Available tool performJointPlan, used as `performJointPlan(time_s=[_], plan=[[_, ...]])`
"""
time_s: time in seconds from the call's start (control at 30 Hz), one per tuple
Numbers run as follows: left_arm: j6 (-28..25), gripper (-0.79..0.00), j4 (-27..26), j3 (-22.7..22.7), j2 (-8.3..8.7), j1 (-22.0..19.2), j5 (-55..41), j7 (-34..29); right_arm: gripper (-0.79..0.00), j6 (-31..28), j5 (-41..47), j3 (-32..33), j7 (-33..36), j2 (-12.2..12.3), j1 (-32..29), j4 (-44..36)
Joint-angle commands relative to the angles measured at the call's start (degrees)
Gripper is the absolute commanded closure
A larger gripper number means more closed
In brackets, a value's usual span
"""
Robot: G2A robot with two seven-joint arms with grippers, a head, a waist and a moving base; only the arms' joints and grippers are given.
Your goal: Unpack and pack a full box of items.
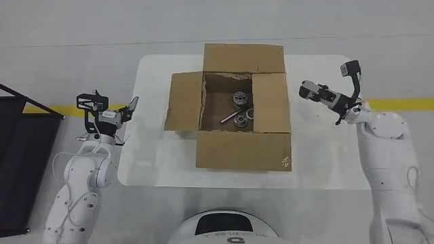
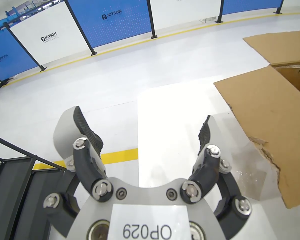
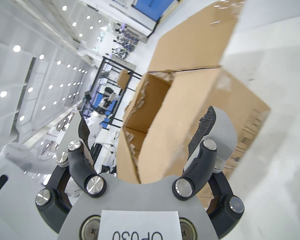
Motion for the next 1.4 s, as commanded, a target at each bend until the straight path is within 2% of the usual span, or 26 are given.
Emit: performJointPlan(time_s=[0.0, 0.13, 0.27, 0.4, 0.53, 0.67, 0.83, 0.87, 1.1, 1.37], plan=[[0.0, -0.785, 0.0, 0.0, 0.00, 0.0, 0.0, 0.0, -0.785, -0.6, -0.1, -2.5, 0.9, -0.3, 2.9, 4.9], [0.0, -0.785, 0.0, 0.0, 0.00, 0.0, 0.0, 0.0, -0.785, -2.2, -3.7, -6.9, 1.1, -0.7, 8.0, 12.4], [-0.6, -0.785, -0.9, 0.7, 0.03, -0.2, 1.8, 0.0, -0.785, -3.8, -4.5, -8.9, 1.2, -1.0, 10.5, 16.0], [-1.2, -0.785, -5.5, 8.0, -0.16, -3.1, 14.2, -3.8, -0.785, -3.8, -4.5, -8.9, 1.2, -1.0, 10.5, 16.0], [-7.4, -0.785, -6.3, 19.5, -0.99, -10.1, 21.7, -13.2, -0.785, -3.8, -4.5, -8.9, 1.2, -1.0, 10.5, 16.0], [-11.7, -0.785, -2.5, 29.5, -2.55, -18.4, 23.5, -21.4, -0.785, -3.8, -4.5, -8.9, 1.2, -1.0, 10.5, 16.0], [-10.0, -0.785, 4.2, 38.8, -4.59, -25.9, 31.5, -26.7, -0.785, -3.8, -4.5, -8.9, 1.2, -1.0, 10.5, 16.0], [-9.8, -0.785, 4.9, 40.3, -5.11, -26.6, 30.0, -26.5, -0.785, -3.8, -4.5, -8.9, 1.2, -1.0, 10.5, 16.0], [-8.5, -0.785, 10.6, 45.1, -8.14, -31.1, 16.6, -24.6, -0.785, -3.8, -4.5, -8.9, 1.2, -1.0, 10.5, 16.0], [-3.2, -0.785, 18.8, 51.0, -11.58, -37.0, 15.6, -22.5, -0.785, -3.8, -4.5, -8.9, 1.2, -1.0, 10.5, 16.0]])
